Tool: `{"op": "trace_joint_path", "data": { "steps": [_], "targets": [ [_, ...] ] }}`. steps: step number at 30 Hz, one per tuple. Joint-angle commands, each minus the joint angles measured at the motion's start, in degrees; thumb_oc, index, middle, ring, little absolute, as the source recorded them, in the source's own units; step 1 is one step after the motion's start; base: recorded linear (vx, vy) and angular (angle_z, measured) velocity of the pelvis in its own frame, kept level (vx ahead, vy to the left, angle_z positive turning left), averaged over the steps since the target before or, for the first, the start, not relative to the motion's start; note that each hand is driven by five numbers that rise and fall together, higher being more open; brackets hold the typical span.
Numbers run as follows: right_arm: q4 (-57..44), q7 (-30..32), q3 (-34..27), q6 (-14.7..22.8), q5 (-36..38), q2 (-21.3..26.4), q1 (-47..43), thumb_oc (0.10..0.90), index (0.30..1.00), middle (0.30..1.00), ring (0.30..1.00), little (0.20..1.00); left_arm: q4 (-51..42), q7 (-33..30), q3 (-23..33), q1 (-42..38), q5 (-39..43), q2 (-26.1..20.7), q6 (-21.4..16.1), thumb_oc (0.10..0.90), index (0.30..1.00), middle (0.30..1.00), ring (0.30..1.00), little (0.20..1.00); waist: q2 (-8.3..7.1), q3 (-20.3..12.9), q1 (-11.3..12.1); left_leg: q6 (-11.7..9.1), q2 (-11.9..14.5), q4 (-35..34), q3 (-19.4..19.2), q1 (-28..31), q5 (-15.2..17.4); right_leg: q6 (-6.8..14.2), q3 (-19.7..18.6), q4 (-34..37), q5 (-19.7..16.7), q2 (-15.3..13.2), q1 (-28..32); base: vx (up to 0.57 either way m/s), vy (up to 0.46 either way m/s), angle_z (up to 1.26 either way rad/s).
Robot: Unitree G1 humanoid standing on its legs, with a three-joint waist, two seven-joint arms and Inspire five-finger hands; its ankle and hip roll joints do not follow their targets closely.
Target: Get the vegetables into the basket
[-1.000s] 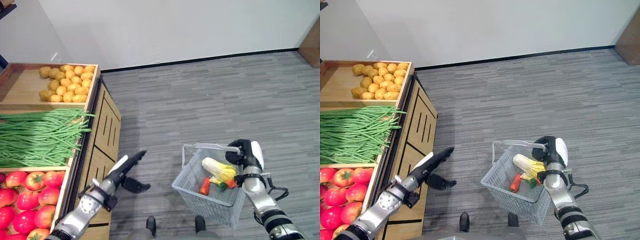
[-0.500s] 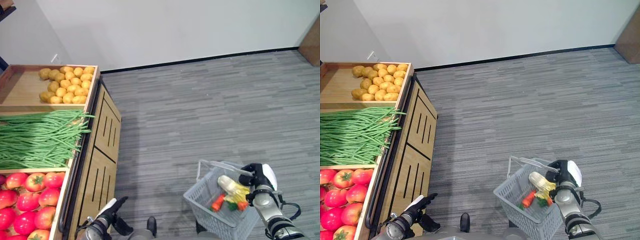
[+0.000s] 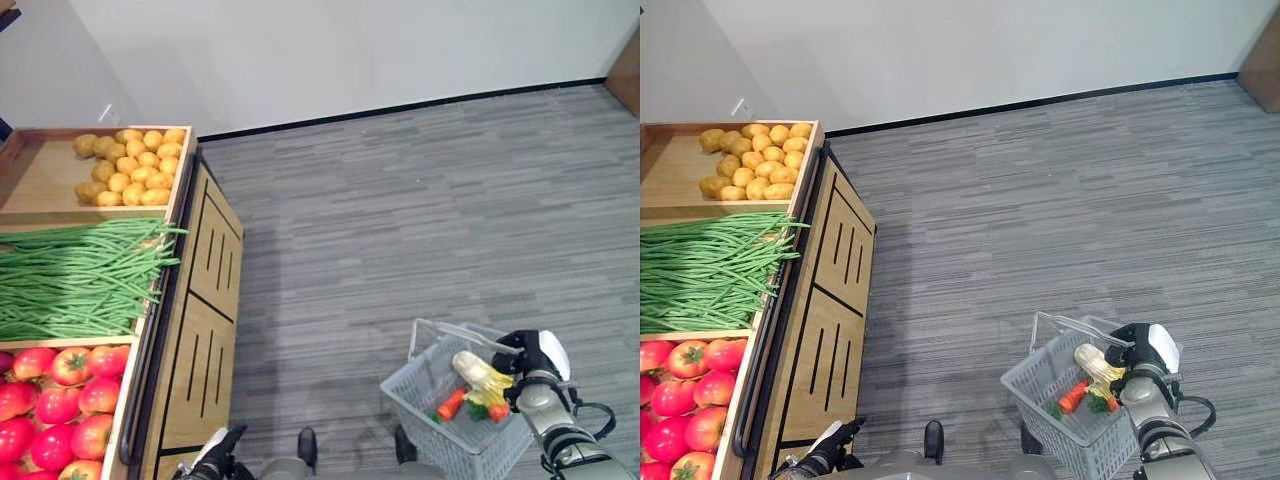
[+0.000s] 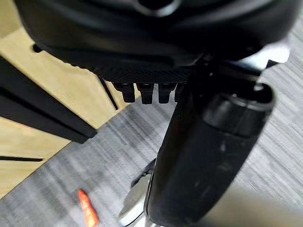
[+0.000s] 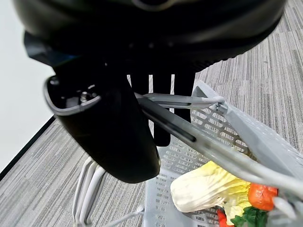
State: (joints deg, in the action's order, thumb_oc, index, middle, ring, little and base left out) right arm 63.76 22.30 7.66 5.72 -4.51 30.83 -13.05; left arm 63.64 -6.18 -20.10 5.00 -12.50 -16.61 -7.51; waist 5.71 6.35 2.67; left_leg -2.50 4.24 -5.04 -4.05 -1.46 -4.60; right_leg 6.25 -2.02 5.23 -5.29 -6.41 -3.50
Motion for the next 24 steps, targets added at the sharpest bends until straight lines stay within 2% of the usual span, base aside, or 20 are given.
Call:
{"op": "trace_joint_path", "data": {
  "steps": [1, 6, 13, 16, 24],
  "targets": [
    [0.4, 2.5, -1.0, 3.0, 1.3, 4.9, -7.3, 0.900, 1.000, 1.000, 1.000, 1.000, 2.4, -2.2, 2.3, -2.3, 1.3, -0.9, -0.1, 0.900, 1.000, 1.000, 1.000, 1.000, -2.73, 0.3, 1.1, -2.3, 0.6, 0.0, 1.4, -1.8, -0.5, 2.3, 3.6, -0.2, -1.3, -1.0, -1.1, 0.00, 0.000, 0.00],
    [2.2, 2.7, -1.6, 3.2, 2.6, 3.5, -6.4, 0.900, 1.000, 1.000, 1.000, 1.000, 3.1, -2.8, 2.8, -2.7, 2.4, -0.2, 0.1, 0.900, 1.000, 1.000, 1.000, 1.000, -2.71, 0.4, 1.1, -2.2, 0.6, 0.0, 1.4, -1.7, -0.4, 2.3, 3.6, -0.2, -1.3, -1.0, -1.1, 0.00, 0.000, 0.00],
    [8.7, 0.3, -1.7, 3.0, 4.1, -3.2, 1.1, 0.900, 1.000, 1.000, 1.000, 1.000, 4.0, -3.1, 3.5, -2.9, 3.1, 1.0, 0.3, 0.900, 1.000, 1.000, 1.000, 1.000, -3.31, 0.0, 0.3, -1.9, 0.2, 0.0, 1.6, -0.5, 0.4, 2.3, 3.8, -0.2, -0.9, -1.2, 0.2, 0.02, 0.009, 0.02],
    [9.4, -1.3, 0.1, 2.6, 2.1, -5.9, 4.5, 0.900, 1.000, 1.000, 1.000, 1.000, 5.1, -3.2, 4.9, -2.9, 4.0, 1.5, 0.4, 0.900, 1.000, 1.000, 1.000, 1.000, -3.68, -0.2, 0.0, -1.8, 0.1, 0.0, 1.7, 0.0, 0.6, 2.4, 3.8, -0.2, -0.9, -1.3, 0.5, 0.00, 0.000, 0.00],
    [10.0, -5.2, 3.9, 2.0, -2.9, -9.4, 11.5, 0.900, 1.000, 1.000, 1.000, 1.000, 8.6, -3.3, 8.6, -2.4, 6.5, 2.8, 0.6, 0.900, 1.000, 1.000, 1.000, 1.000, -5.14, -1.4, -1.0, -1.8, 0.2, 0.0, 1.5, 1.7, 1.3, 2.3, 3.6, -0.2, -0.7, -1.2, 1.9, 0.00, 0.000, 0.00]
  ]
}}
